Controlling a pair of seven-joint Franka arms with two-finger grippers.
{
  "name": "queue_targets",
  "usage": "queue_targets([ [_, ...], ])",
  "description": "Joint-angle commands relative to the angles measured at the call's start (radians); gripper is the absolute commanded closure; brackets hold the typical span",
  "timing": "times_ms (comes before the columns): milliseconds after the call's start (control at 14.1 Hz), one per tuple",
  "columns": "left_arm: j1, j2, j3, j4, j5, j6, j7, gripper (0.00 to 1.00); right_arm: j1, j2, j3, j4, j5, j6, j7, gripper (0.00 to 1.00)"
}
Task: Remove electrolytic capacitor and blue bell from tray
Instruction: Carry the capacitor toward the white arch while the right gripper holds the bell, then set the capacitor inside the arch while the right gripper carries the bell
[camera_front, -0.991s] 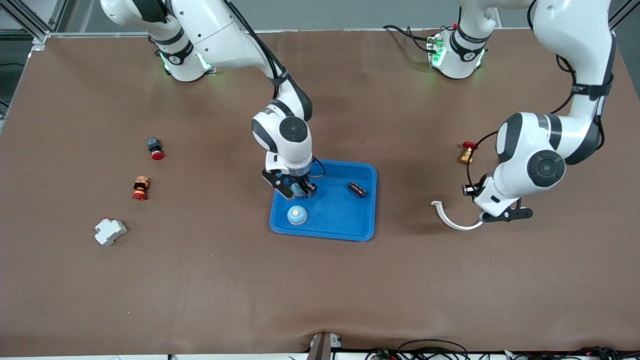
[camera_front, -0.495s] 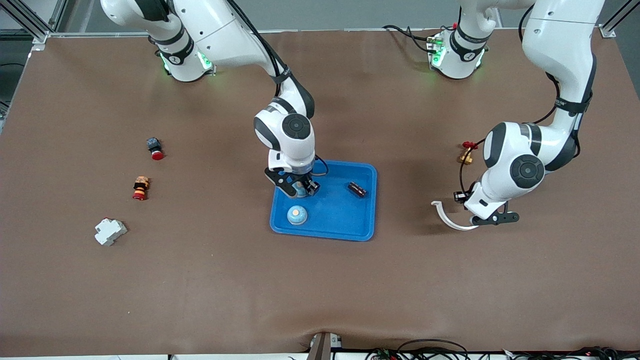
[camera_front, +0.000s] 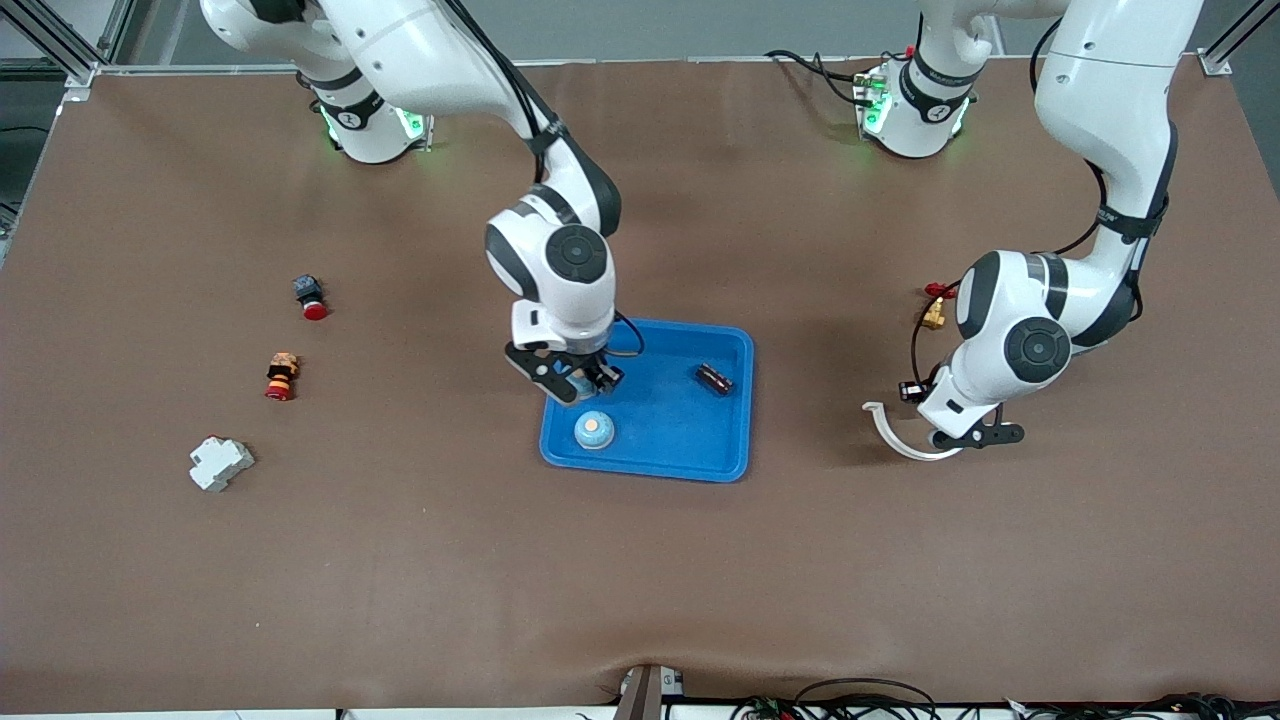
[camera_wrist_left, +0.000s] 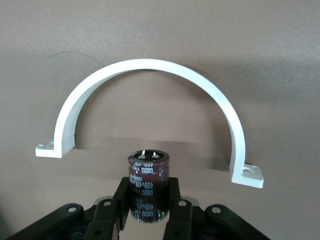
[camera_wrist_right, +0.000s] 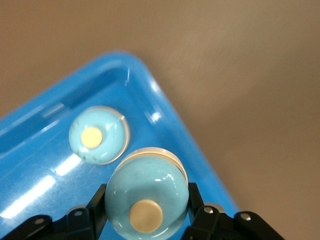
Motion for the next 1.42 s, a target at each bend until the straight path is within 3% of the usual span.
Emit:
queue_targets([
  [0, -0.001, 0.006, 0.000, -0.007, 0.025, 0.016, -0.020, 0.93, -0.085, -0.189, 0.016, -0.183, -0.009, -0.013, -0.175, 1.00],
  [212, 0.000, 0.015, 0.000, -0.007, 0.025, 0.027, -0.020, 0.93, -0.167, -0.347, 0.016, -0.358, -0.007, 0.011, -0.338, 1.00],
  [354, 0.003, 0.021, 0.000, -0.007, 0.025, 0.027, -0.020, 0.93, -0.210, -0.434, 0.016, -0.525, -0.006, 0.149, -0.410, 1.00],
  [778, 0.003, 0.036, 0.000, -0.007, 0.025, 0.027, -0.020, 0.92, -0.364, -0.475, 0.016, -0.754, -0.007, 0.398, -0.640, 1.00],
  [849, 0.003, 0.036, 0.000, -0.005, 0.025, 0.027, -0.020, 0.87, -0.403, -0.468, 0.016, -0.770, -0.006, 0.416, -0.683, 1.00],
  [920, 0.003, 0.038, 0.000, -0.005, 0.025, 0.027, -0.020, 0.70, -0.429, -0.465, 0.016, -0.782, -0.006, 0.424, -0.719, 1.00],
  [1061, 0.003, 0.035, -0.002, -0.002, 0.025, 0.025, -0.020, 0.00, -0.480, -0.462, 0.016, -0.799, -0.006, 0.430, -0.775, 1.00],
  [1344, 0.003, 0.003, -0.002, 0.007, 0.025, -0.030, -0.040, 0.00, -0.549, -0.438, 0.019, -0.811, -0.004, 0.430, -0.845, 1.00],
])
